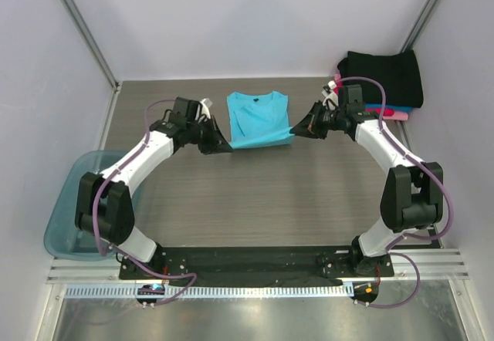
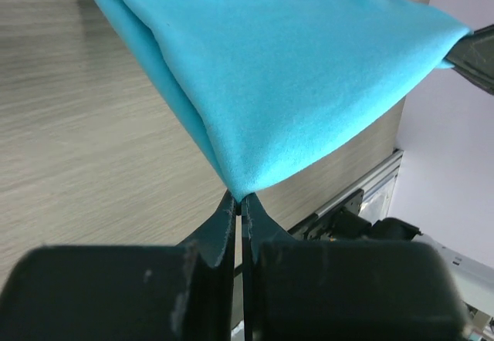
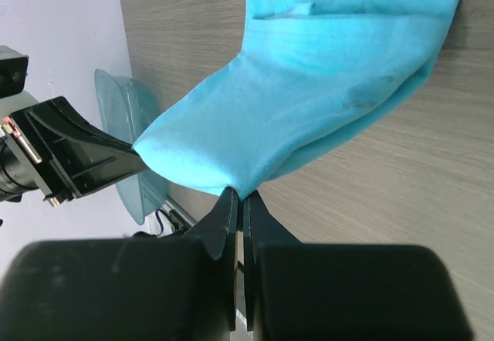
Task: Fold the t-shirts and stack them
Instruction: Fold the tshirt
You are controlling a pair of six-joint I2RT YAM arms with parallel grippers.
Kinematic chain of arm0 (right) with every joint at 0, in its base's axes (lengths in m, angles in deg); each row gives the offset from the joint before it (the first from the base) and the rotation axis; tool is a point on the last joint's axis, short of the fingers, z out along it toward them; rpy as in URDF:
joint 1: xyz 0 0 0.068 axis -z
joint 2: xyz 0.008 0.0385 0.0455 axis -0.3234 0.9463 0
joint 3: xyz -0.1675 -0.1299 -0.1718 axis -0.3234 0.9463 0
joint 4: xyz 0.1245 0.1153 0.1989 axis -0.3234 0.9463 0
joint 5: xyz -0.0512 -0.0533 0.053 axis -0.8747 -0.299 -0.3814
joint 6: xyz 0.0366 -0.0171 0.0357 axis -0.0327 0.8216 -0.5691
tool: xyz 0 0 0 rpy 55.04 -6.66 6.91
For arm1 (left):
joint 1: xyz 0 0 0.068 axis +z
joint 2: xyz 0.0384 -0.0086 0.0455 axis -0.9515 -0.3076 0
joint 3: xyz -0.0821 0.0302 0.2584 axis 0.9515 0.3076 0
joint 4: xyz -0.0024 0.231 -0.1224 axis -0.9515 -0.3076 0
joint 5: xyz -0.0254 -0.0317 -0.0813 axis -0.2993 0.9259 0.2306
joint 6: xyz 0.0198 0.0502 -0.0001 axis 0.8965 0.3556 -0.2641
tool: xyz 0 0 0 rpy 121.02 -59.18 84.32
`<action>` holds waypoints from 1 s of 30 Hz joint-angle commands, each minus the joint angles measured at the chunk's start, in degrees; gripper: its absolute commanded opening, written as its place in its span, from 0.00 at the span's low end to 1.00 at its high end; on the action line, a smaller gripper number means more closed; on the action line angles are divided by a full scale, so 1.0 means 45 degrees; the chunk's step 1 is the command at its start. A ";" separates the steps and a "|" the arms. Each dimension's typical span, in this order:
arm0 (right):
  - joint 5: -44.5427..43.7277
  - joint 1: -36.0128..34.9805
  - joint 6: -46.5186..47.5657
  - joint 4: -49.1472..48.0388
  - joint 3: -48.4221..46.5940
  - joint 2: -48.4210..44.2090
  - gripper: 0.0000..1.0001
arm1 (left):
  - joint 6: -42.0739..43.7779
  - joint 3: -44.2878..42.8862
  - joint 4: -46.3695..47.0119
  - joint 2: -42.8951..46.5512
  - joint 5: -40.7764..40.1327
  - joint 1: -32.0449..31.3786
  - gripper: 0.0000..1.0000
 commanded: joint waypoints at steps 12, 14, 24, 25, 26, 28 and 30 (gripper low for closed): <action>-0.0298 0.0019 0.0961 -0.1831 -0.5496 0.5143 0.01 | 0.1875 -0.6307 0.1187 -0.5651 0.0211 0.1340 0.00; -0.0454 0.0019 0.1195 -0.1832 -0.6417 0.5927 0.01 | 0.2111 -0.7246 0.1147 -0.6397 0.0153 0.1360 0.00; -0.1040 0.0039 0.1217 -0.2416 -1.2882 1.0771 0.02 | 0.3029 -1.2500 0.1341 -1.0557 -0.0764 0.1496 0.00; -0.1098 0.0038 0.1177 -0.2553 -1.3312 1.1200 0.03 | 0.3107 -1.3297 0.1420 -1.0890 -0.0881 0.1535 0.00; -0.1215 0.0000 0.1157 -0.2689 -1.4245 1.1978 0.05 | 0.3224 -1.3750 0.1459 -1.1609 -0.1095 0.1536 0.00; -0.1605 -0.0001 0.1138 -0.2847 -1.5090 1.2783 0.32 | 0.3245 -1.4299 0.1771 -1.2160 -0.1739 0.1575 0.10; -0.1859 -0.0020 0.1293 -0.3409 -1.5523 1.3274 0.48 | 0.3245 -1.4555 0.2257 -1.2514 -0.2673 0.1555 0.40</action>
